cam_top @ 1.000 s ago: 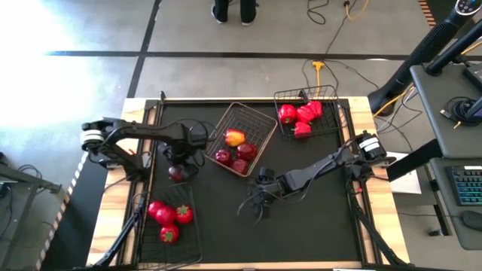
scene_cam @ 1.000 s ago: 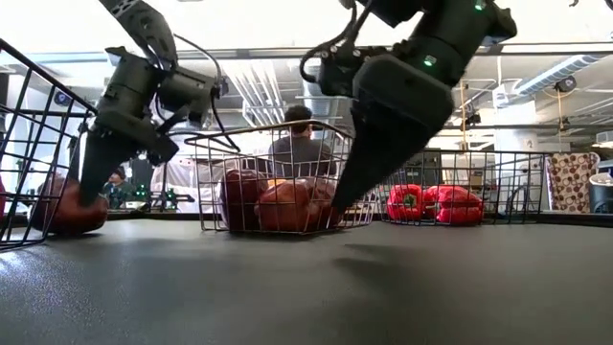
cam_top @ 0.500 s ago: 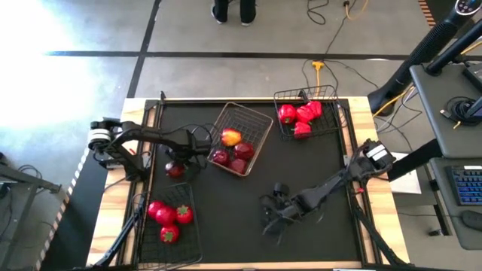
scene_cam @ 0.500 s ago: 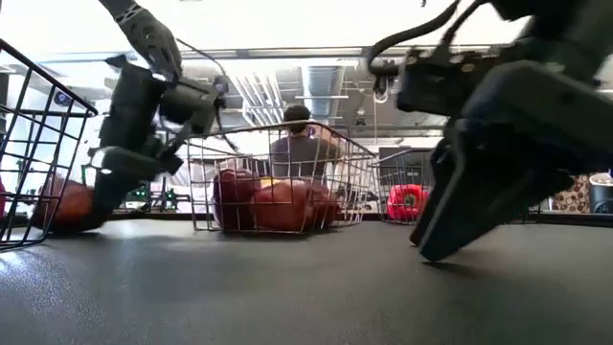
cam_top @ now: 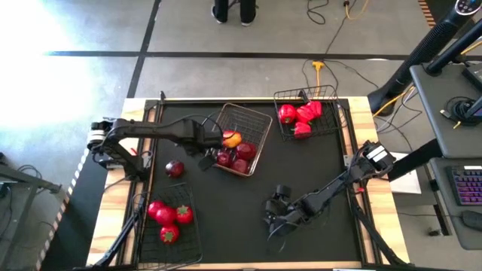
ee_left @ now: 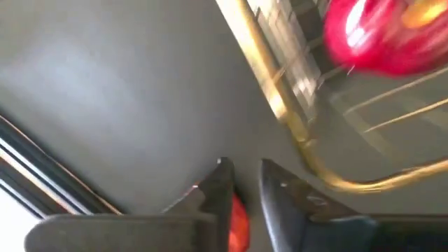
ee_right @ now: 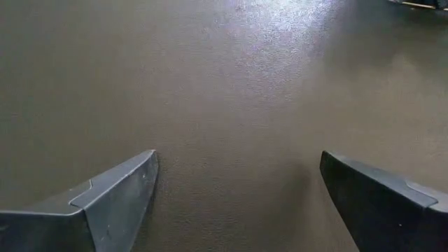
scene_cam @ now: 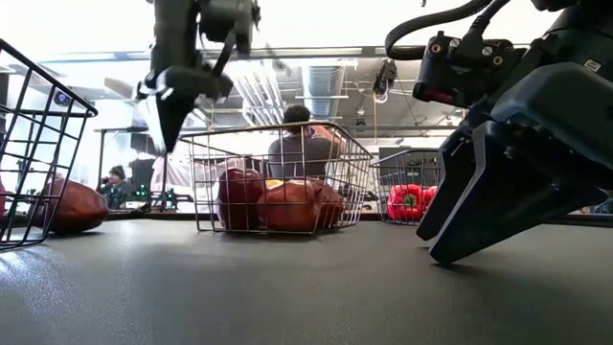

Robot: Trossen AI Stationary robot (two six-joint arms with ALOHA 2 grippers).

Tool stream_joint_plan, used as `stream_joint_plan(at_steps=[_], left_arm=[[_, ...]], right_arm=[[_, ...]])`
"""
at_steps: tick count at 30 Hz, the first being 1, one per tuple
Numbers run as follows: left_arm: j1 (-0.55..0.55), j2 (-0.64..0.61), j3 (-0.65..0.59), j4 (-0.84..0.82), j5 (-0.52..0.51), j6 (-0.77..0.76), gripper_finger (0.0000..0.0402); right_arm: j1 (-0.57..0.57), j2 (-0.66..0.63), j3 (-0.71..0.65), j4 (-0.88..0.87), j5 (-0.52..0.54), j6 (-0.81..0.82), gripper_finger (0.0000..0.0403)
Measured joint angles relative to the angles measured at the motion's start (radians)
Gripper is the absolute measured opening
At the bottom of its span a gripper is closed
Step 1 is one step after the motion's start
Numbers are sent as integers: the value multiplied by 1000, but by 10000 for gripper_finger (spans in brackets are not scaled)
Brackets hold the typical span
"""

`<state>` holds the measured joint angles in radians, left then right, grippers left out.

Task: Sort produce into baskets
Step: Put the red apple into the gold wire basket

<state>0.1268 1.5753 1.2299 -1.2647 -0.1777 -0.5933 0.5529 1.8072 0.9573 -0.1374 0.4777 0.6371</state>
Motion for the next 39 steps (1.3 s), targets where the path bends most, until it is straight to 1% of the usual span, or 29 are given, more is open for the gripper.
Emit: stream_joint_plan(at_steps=[3,6,9,15,20,22,28,33,36,39], left_arm=[[-15,0,66,-12,-54,0,26],[-20,0,85,-36,-65,-4,19],[-19,0,65,-72,-61,-11,30],[-39,0,-29,-89,-68,-40,73],[-72,0,-109,-92,-66,-71,114],[-81,0,-131,-90,-47,-95,136],[-95,0,-187,-87,18,-139,221],[-92,0,-229,-87,49,-180,296],[-92,0,-238,-81,73,-188,328],[-93,0,-238,-53,91,-201,350]], right_arm=[[0,0,0,1,2,0,393],[0,0,0,1,5,-1,393],[0,1,0,1,6,-1,393],[0,1,-2,2,10,-1,393],[0,1,-3,3,11,-1,393],[0,1,-3,3,12,-1,393],[0,1,-3,3,12,-1,393],[-1,1,-4,5,12,-1,393],[-1,1,-4,5,12,-2,393],[-1,1,-4,9,13,-8,393]])
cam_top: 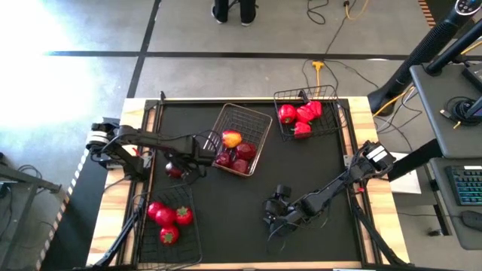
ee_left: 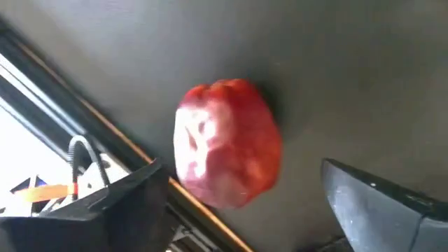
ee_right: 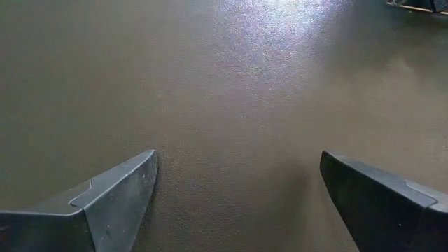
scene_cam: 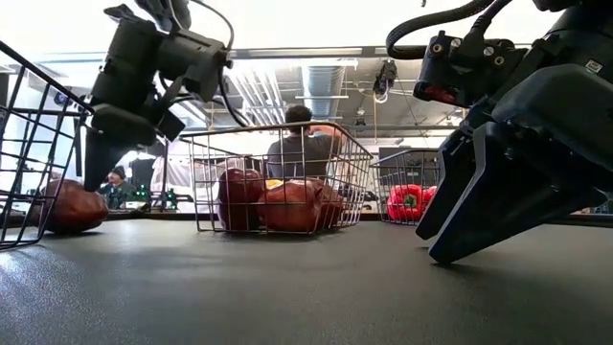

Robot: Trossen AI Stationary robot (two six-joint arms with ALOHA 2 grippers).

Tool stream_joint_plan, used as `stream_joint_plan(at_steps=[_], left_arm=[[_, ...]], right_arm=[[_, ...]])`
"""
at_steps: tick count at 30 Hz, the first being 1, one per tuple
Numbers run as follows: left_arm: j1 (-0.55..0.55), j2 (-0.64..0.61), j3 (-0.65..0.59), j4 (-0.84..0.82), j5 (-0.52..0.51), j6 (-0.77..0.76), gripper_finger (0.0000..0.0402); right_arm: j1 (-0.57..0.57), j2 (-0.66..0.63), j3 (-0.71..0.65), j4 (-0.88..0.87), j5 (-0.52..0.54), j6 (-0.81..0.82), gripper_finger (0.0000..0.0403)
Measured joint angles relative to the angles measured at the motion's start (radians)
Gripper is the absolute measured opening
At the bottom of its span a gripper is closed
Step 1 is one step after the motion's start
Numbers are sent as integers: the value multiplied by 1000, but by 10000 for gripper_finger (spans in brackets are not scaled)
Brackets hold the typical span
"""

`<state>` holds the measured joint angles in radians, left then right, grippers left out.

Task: Sort produce into baskets
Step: Put the red apple into the gold wire basket

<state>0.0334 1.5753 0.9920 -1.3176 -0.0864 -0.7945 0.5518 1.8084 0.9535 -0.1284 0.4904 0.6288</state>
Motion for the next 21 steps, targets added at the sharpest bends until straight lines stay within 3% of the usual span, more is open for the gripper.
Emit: stream_joint_plan(at_steps=[6,12,21], left_arm=[[0,6,0,22,78,-16,362],[0,62,0,9,79,-26,361],[1,191,7,-5,93,92,361]], right_arm=[[0,0,0,4,0,-1,393],[0,0,0,5,0,-1,393],[0,0,-1,7,1,-1,393]])
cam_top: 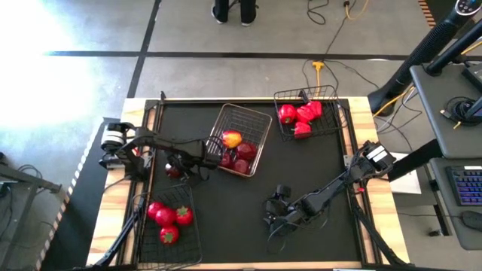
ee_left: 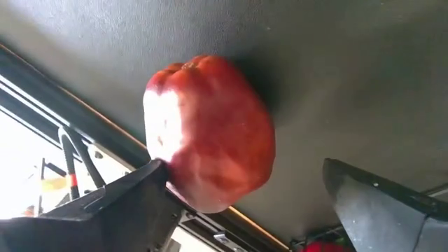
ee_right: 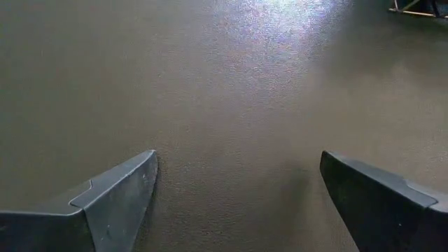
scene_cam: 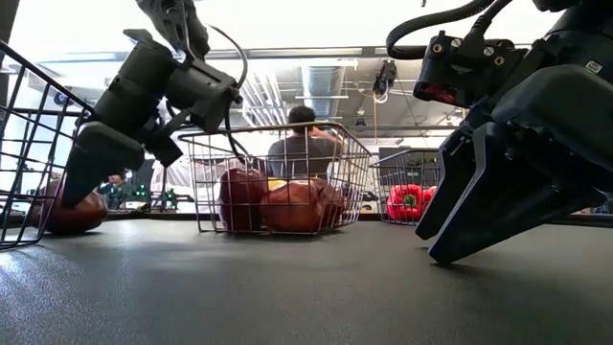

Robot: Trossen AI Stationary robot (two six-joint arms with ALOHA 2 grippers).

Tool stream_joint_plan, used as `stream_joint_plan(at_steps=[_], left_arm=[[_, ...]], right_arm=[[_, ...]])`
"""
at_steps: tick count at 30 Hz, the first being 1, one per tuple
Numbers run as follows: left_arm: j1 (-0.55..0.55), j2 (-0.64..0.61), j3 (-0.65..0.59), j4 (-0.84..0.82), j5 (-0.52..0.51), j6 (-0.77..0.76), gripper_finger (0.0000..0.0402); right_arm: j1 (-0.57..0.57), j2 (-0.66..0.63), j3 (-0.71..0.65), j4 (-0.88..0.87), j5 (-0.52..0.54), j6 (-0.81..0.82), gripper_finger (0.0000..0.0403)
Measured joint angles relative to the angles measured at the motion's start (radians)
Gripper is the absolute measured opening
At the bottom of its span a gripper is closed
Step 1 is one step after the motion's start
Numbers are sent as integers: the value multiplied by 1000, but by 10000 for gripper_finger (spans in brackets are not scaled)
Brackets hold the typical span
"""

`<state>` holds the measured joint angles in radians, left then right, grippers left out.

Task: Sort produce into baskets
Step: Put the red apple into the gold wire basket

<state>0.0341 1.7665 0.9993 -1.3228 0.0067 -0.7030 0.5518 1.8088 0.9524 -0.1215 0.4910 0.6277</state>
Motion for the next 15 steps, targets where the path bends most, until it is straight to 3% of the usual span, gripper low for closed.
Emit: stream_joint_plan(at_steps=[15], left_arm=[[10,-25,-5,-21,-23,54,350]], right_arm=[[0,0,-3,1,1,0,393]])
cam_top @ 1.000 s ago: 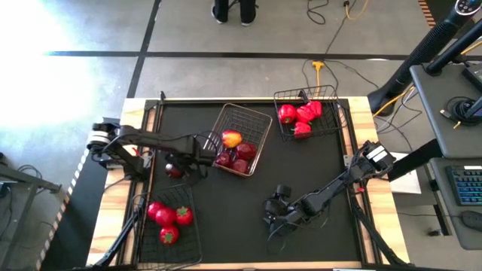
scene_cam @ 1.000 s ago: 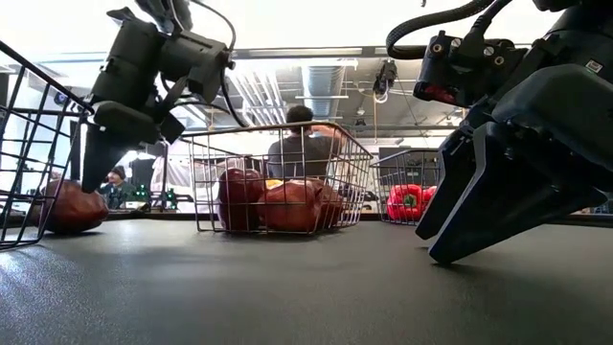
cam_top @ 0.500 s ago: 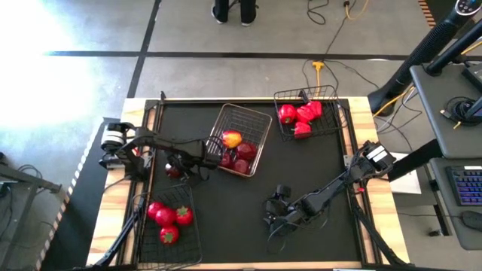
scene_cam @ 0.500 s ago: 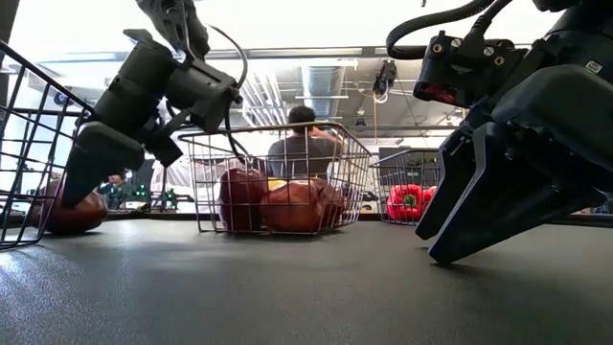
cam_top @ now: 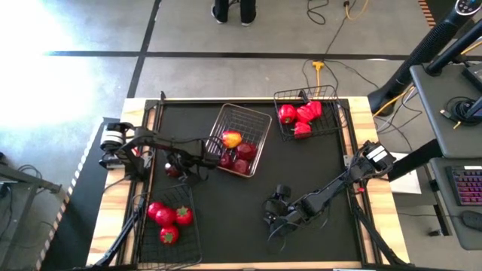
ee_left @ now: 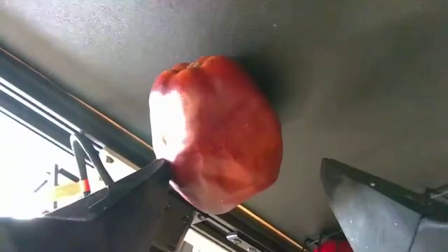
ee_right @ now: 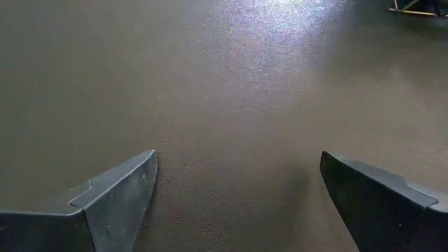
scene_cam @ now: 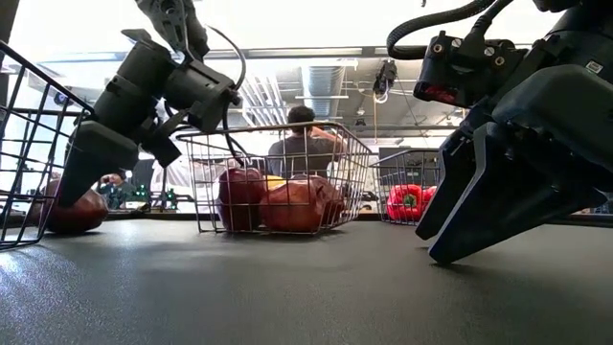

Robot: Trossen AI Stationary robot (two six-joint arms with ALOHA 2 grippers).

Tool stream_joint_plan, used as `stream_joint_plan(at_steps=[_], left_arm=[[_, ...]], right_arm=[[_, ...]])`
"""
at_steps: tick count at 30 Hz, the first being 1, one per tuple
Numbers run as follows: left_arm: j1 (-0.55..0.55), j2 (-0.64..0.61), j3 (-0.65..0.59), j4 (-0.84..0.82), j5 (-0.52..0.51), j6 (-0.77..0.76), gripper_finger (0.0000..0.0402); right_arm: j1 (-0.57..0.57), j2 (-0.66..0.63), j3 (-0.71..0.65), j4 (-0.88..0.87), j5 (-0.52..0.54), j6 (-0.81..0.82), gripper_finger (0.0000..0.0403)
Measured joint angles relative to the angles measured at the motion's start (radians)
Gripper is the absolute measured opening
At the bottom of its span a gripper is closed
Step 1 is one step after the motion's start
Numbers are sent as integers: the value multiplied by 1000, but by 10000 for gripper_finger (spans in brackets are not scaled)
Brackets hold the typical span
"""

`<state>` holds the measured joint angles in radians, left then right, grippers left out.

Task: Sort produce into baskets
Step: Put the red apple into the gold wire basket

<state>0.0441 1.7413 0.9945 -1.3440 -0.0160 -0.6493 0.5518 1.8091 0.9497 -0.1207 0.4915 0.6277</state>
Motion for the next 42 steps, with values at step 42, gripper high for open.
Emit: stream_joint_plan(at_steps=[42], left_arm=[[-103,-103,433,172,-141,223,238]], right_arm=[[-1,0,0,7,10,0,393]])
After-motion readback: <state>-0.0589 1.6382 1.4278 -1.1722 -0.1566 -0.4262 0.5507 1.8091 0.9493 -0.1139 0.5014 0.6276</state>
